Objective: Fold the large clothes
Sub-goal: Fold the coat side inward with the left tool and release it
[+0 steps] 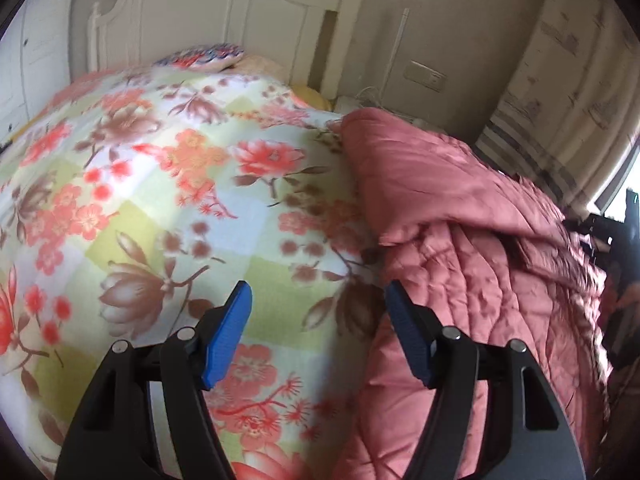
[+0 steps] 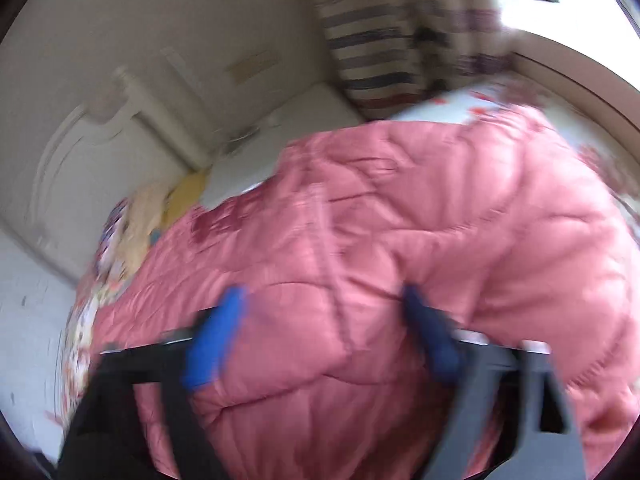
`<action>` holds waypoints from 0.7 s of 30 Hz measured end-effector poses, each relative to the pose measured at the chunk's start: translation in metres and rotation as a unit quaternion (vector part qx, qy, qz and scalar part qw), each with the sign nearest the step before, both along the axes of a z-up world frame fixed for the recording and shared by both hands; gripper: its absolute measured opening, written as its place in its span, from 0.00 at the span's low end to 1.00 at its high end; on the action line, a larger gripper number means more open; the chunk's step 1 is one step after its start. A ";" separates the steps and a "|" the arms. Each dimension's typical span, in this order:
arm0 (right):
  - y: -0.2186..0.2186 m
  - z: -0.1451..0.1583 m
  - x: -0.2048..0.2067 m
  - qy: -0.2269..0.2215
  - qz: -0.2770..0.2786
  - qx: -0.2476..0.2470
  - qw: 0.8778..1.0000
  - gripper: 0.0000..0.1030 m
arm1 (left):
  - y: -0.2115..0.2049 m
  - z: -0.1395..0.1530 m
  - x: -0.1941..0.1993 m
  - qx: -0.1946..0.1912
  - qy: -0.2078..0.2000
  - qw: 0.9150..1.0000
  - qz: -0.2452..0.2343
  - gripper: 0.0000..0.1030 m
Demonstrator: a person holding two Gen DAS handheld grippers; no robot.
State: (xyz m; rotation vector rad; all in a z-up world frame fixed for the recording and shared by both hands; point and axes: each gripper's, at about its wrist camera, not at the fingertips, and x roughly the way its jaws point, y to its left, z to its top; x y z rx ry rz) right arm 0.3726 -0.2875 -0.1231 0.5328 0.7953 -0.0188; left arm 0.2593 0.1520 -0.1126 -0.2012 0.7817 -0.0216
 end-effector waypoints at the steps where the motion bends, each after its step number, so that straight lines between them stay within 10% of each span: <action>1: 0.005 0.003 -0.001 -0.002 0.009 0.001 1.000 0.25 | -0.001 0.001 -0.002 0.008 -0.006 1.000 -0.001 0.70; 10: 0.028 0.060 -0.096 -0.111 0.037 -0.084 0.990 0.12 | 0.015 -0.013 0.003 -0.028 0.019 0.999 0.016 0.72; 21: -0.012 0.005 -0.098 -0.033 -0.016 -0.080 0.996 0.13 | 0.014 -0.017 0.003 -0.024 0.031 0.999 0.020 0.73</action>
